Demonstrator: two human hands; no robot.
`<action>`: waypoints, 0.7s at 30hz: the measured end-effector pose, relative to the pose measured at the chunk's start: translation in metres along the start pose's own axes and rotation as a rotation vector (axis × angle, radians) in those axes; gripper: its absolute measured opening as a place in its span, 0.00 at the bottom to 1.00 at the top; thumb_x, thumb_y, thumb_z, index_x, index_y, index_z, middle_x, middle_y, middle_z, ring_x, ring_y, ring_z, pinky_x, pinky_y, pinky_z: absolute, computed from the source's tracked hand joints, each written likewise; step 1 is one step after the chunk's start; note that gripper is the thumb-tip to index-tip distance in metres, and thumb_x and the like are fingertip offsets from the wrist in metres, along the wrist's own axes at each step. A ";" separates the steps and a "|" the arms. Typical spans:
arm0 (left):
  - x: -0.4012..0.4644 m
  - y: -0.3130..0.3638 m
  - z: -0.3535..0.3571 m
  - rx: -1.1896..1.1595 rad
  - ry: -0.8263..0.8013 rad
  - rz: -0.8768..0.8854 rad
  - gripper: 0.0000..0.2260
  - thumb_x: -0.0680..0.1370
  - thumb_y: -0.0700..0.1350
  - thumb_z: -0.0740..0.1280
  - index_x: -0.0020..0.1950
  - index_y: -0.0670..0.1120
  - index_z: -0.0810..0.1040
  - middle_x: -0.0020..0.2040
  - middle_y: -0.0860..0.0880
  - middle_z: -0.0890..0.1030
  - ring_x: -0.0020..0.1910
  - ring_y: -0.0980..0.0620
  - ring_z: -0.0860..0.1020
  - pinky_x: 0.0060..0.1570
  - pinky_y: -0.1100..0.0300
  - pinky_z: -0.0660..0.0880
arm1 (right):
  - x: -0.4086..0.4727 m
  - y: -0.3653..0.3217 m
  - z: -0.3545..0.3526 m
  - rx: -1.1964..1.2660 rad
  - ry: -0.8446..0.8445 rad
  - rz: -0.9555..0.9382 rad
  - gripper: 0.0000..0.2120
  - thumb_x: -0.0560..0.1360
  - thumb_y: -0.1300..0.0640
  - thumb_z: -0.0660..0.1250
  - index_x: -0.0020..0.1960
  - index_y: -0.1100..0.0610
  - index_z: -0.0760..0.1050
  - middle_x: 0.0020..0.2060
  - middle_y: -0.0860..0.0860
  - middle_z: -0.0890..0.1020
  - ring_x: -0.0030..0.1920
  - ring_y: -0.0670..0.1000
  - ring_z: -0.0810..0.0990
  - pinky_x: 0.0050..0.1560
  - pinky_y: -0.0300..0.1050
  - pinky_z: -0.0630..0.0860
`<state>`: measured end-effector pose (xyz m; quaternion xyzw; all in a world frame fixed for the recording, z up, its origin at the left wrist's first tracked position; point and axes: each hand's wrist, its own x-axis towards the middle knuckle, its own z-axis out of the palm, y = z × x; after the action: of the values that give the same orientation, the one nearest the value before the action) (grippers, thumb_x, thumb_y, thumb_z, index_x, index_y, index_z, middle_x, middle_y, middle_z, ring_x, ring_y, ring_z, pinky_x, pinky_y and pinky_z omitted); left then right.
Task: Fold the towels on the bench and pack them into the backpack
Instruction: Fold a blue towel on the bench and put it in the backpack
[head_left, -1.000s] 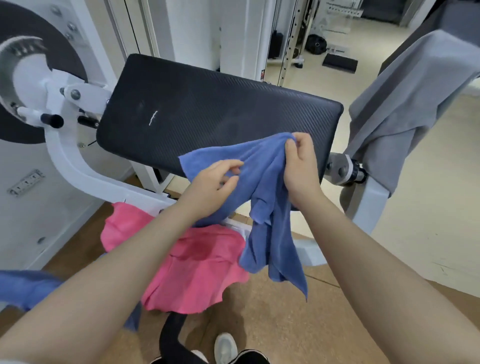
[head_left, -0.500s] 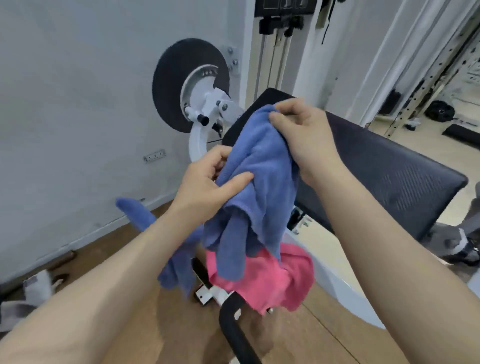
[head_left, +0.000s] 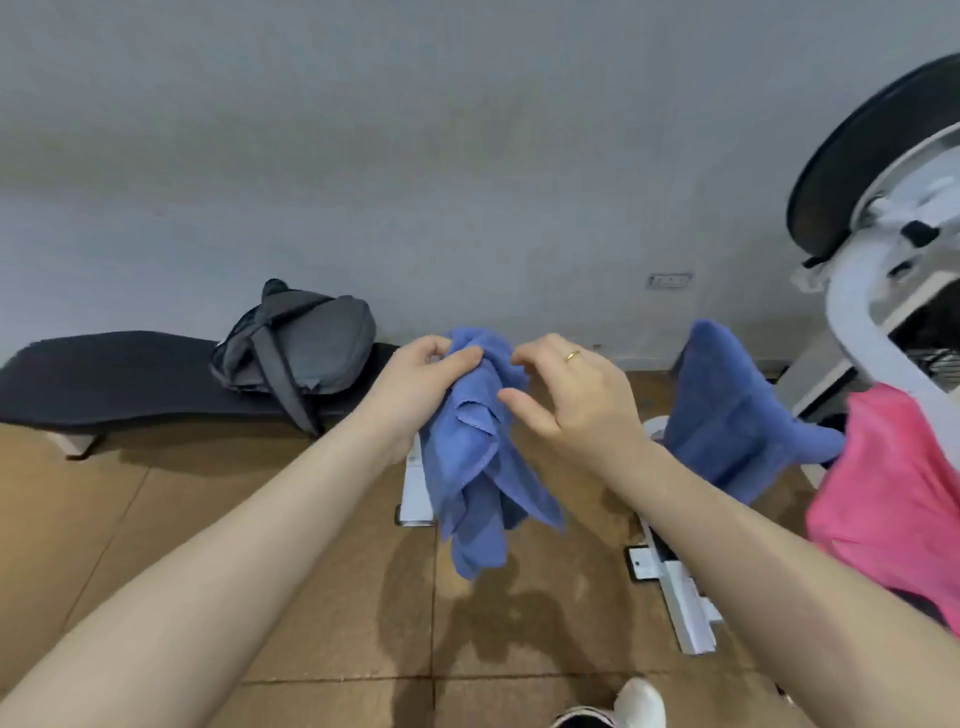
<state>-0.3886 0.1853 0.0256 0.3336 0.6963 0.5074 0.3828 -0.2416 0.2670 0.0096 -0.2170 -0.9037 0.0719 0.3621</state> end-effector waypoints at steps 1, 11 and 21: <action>-0.005 -0.008 -0.026 -0.045 0.036 -0.054 0.09 0.76 0.49 0.66 0.40 0.44 0.73 0.37 0.47 0.76 0.36 0.51 0.74 0.38 0.58 0.70 | 0.005 -0.020 0.023 0.018 -0.025 -0.016 0.15 0.72 0.43 0.60 0.45 0.56 0.74 0.35 0.50 0.80 0.33 0.51 0.77 0.37 0.40 0.66; -0.035 -0.081 -0.231 -0.282 0.407 -0.183 0.06 0.78 0.46 0.62 0.45 0.47 0.77 0.41 0.49 0.80 0.40 0.54 0.77 0.41 0.61 0.72 | 0.083 -0.175 0.201 0.283 -0.108 -0.354 0.11 0.71 0.54 0.62 0.43 0.58 0.81 0.36 0.51 0.83 0.35 0.54 0.82 0.33 0.42 0.78; 0.016 -0.124 -0.390 0.230 0.807 0.102 0.08 0.79 0.40 0.58 0.49 0.52 0.73 0.47 0.56 0.75 0.47 0.64 0.72 0.46 0.76 0.66 | 0.229 -0.279 0.359 0.573 -0.534 -0.010 0.05 0.73 0.56 0.65 0.45 0.54 0.79 0.32 0.43 0.78 0.36 0.49 0.76 0.44 0.48 0.76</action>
<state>-0.7456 -0.0093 -0.0221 0.1828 0.8248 0.5349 0.0140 -0.7296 0.1290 -0.0289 -0.0765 -0.9105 0.3733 0.1606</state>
